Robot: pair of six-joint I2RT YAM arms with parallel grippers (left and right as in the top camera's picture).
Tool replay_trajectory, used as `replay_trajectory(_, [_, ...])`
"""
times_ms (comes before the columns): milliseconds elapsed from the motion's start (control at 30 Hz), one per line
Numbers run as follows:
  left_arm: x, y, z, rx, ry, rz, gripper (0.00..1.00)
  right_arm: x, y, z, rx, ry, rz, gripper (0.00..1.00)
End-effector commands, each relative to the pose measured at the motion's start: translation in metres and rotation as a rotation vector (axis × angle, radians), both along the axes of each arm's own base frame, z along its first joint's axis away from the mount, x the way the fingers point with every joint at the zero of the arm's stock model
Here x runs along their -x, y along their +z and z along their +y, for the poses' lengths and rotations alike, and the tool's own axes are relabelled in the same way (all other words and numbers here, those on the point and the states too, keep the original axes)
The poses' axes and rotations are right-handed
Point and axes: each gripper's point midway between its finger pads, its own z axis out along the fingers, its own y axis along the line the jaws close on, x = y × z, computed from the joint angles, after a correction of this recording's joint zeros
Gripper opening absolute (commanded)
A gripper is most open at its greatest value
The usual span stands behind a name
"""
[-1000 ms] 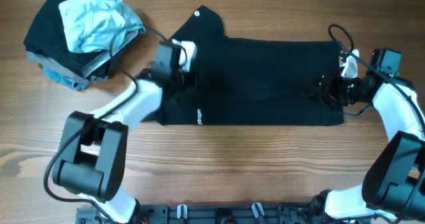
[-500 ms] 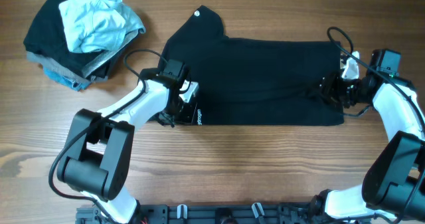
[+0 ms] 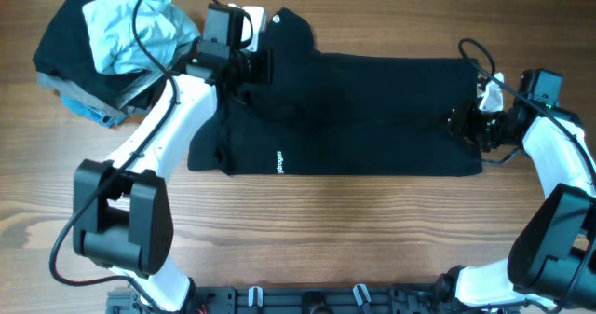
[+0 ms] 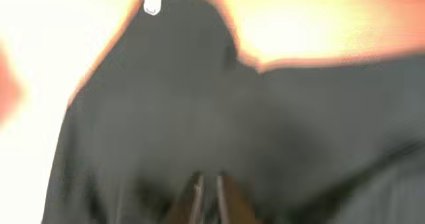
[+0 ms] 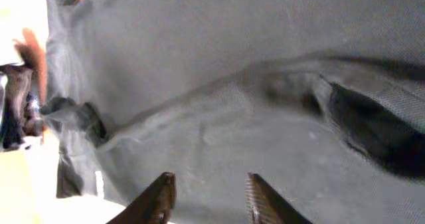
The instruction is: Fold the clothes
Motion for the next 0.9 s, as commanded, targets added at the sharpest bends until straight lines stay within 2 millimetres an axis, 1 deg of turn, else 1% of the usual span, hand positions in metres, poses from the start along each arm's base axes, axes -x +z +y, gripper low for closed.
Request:
replay_trajectory(0, [0.047, -0.023, 0.018, -0.089, 0.008, 0.224, 0.11, 0.020, -0.021, -0.039, 0.211, -0.169, 0.183, 0.42])
replay_trajectory(33, [0.066, -0.037, 0.028, -0.136, 0.018, 0.315, 0.11, 0.038, -0.031, -0.058, 0.316, -0.247, 0.284, 0.35])
replay_trajectory(67, [0.085, -0.052, 0.038, -0.180, 0.027, 0.390, 0.11, 0.043, -0.036, -0.063, 0.352, -0.253, 0.303, 0.24])
replay_trajectory(100, [0.096, -0.065, 0.042, -0.196, 0.029, 0.425, 0.11, 0.037, -0.041, -0.060, 0.330, -0.244, 0.274, 0.18])
replay_trajectory(133, [0.101, -0.075, 0.043, -0.200, 0.028, 0.438, 0.11, 0.028, -0.042, -0.051, 0.283, -0.209, 0.228, 0.15])
replay_trajectory(167, [0.108, -0.093, 0.045, -0.202, 0.028, 0.447, 0.11, 0.014, -0.041, -0.034, 0.183, -0.152, 0.148, 0.15])
replay_trajectory(200, [0.112, -0.104, 0.046, -0.202, 0.032, 0.450, 0.12, 0.007, -0.042, -0.027, 0.136, -0.145, 0.117, 0.15])
replay_trajectory(233, [0.118, -0.116, 0.049, -0.206, 0.042, 0.451, 0.12, -0.003, -0.047, -0.031, 0.144, -0.152, 0.089, 0.15])
replay_trajectory(267, [0.122, -0.123, 0.052, -0.212, 0.047, 0.455, 0.12, -0.013, -0.048, -0.041, 0.185, -0.171, 0.052, 0.12])
replay_trajectory(333, [0.134, -0.138, 0.061, -0.231, 0.067, 0.481, 0.12, -0.038, -0.039, -0.076, 0.298, -0.269, -0.049, 0.06])
replay_trajectory(367, [0.139, -0.141, 0.067, -0.242, 0.082, 0.497, 0.12, -0.047, -0.030, -0.089, 0.294, -0.334, -0.075, 0.06])
replay_trajectory(400, [0.141, -0.143, 0.072, -0.243, 0.093, 0.510, 0.12, -0.054, -0.015, -0.098, 0.259, -0.362, -0.105, 0.06])
replay_trajectory(433, [0.141, -0.143, 0.075, -0.239, 0.107, 0.514, 0.12, -0.054, -0.005, -0.104, 0.247, -0.368, -0.117, 0.10])
replay_trajectory(467, [0.138, -0.143, 0.078, -0.231, 0.127, 0.513, 0.13, -0.047, 0.003, -0.112, 0.251, -0.381, -0.100, 0.17])
replay_trajectory(500, [0.136, -0.143, 0.080, -0.227, 0.134, 0.508, 0.25, -0.037, 0.003, -0.113, 0.251, -0.376, -0.066, 0.24])
replay_trajectory(533, [0.135, -0.142, 0.080, -0.226, 0.133, 0.504, 0.34, -0.029, 0.000, -0.109, 0.244, -0.366, -0.030, 0.36])
replay_trajectory(600, [0.134, -0.140, 0.074, -0.197, 0.120, 0.504, 0.40, -0.003, -0.012, -0.092, 0.218, -0.288, 0.073, 0.56])
replay_trajectory(633, [0.135, -0.137, 0.069, -0.167, 0.106, 0.513, 0.41, 0.012, -0.018, -0.085, 0.198, -0.274, 0.144, 0.64])
replay_trajectory(667, [0.135, -0.132, 0.066, -0.152, 0.100, 0.517, 0.45, 0.029, -0.024, -0.078, 0.184, -0.269, 0.217, 0.76])
replay_trajectory(700, [0.136, -0.127, 0.065, -0.149, 0.097, 0.521, 0.52, 0.046, -0.034, -0.071, 0.169, -0.260, 0.284, 0.83])
replay_trajectory(733, [0.137, -0.121, 0.065, -0.148, 0.096, 0.523, 0.56, 0.057, -0.042, -0.066, 0.156, -0.255, 0.329, 0.87])
replay_trajectory(767, [0.136, -0.114, 0.065, -0.148, 0.097, 0.522, 0.57, 0.067, -0.051, -0.060, 0.142, -0.249, 0.362, 0.88])
replay_trajectory(833, [0.133, -0.091, 0.064, -0.144, 0.096, 0.507, 0.64, 0.075, -0.066, -0.053, 0.123, -0.247, 0.368, 0.89])
replay_trajectory(867, [0.133, -0.075, 0.064, -0.142, 0.097, 0.495, 0.69, 0.081, -0.073, -0.052, 0.126, -0.248, 0.380, 0.75])
